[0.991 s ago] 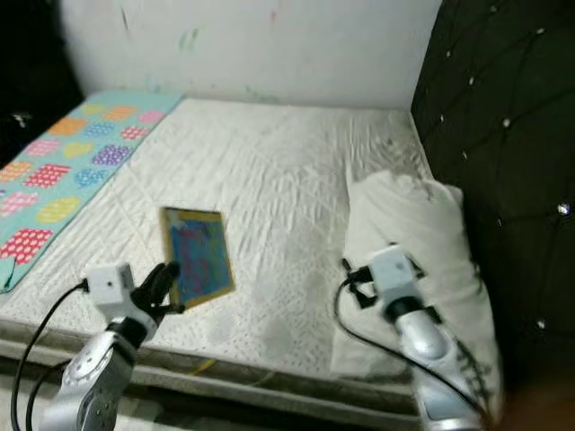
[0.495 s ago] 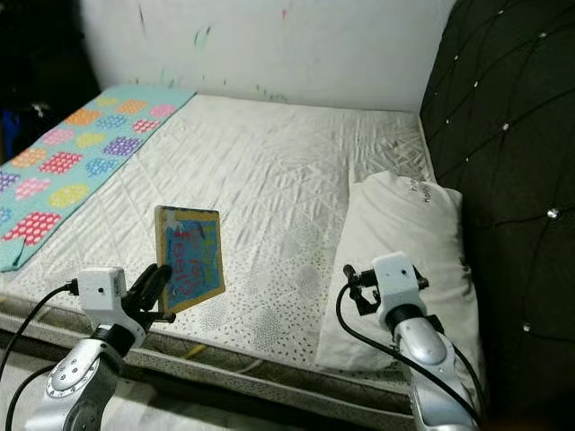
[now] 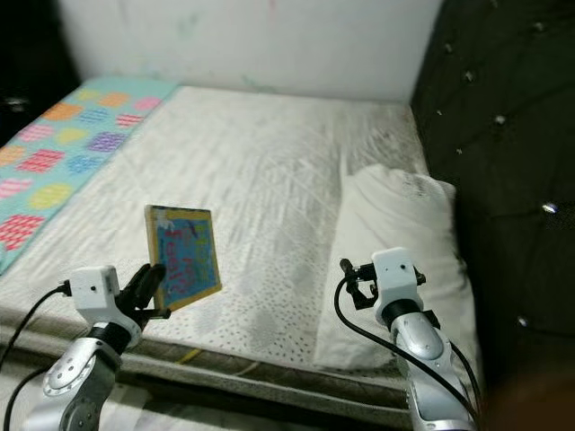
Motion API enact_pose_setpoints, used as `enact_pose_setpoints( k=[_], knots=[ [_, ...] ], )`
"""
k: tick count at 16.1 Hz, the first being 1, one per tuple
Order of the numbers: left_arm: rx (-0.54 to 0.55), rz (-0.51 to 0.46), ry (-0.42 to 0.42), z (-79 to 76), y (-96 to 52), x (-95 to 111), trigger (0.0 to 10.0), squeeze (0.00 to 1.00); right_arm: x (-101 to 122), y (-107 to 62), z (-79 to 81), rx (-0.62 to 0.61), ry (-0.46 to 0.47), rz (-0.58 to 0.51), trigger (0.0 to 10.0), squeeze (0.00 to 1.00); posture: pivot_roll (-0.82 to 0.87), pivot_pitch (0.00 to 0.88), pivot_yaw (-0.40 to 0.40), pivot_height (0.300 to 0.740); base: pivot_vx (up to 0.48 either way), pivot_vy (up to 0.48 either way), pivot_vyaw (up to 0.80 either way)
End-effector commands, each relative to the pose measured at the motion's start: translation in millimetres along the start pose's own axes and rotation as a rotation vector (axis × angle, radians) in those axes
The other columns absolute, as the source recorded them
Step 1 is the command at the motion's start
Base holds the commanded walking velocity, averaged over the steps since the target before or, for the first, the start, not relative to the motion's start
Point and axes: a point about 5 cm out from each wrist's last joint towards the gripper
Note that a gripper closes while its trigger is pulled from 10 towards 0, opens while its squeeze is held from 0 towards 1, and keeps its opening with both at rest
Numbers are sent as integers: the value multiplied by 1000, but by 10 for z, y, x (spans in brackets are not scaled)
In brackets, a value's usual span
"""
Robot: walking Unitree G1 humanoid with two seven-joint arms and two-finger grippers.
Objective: Clean up the room
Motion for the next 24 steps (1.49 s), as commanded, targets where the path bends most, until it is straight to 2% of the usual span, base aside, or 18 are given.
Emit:
enact_pose_setpoints(
  k=[1,8,13,18,20,23,24],
  knots=[
    [-15,-36,2,-11,34,85,10000,0,44,-1,-29,-12,13,-16,10000,0,-149,0,4,740,0,285,-800],
    [-110,-69,-8,-122,49,126,10000,0,58,12,-8,-10,21,-25,10000,0,-152,0,6,740,0,0,-739],
    [-117,-73,-14,-132,61,129,10000,0,50,7,-6,-11,22,-24,10000,0,-155,0,8,740,0,0,0],
    [-54,-40,-8,-84,79,76,10000,0,50,27,11,-1,40,-33,10000,0,-147,0,6,740,0,0,0],
    [-40,-50,4,-81,94,86,10000,0,58,64,35,7,50,-37,10000,0,-128,0,2,740,0,0,0],
    [-12,-69,16,-32,112,144,10000,0,117,219,135,23,84,-58,10000,0,-92,0,5,740,0,0,0],
    [4,-82,28,21,140,189,10000,0,167,324,189,26,107,-77,10000,0,-66,0,12,740,0,0,0]
  ],
)
Point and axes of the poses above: a point about 5 cm out from each wrist's last joint towards the gripper, its own y axis pointing out of the wrist towards the gripper, its own x axis along the axis of the wrist's last joint, z = x × y, and after that the axes turned 8 degrees about y, right-handed
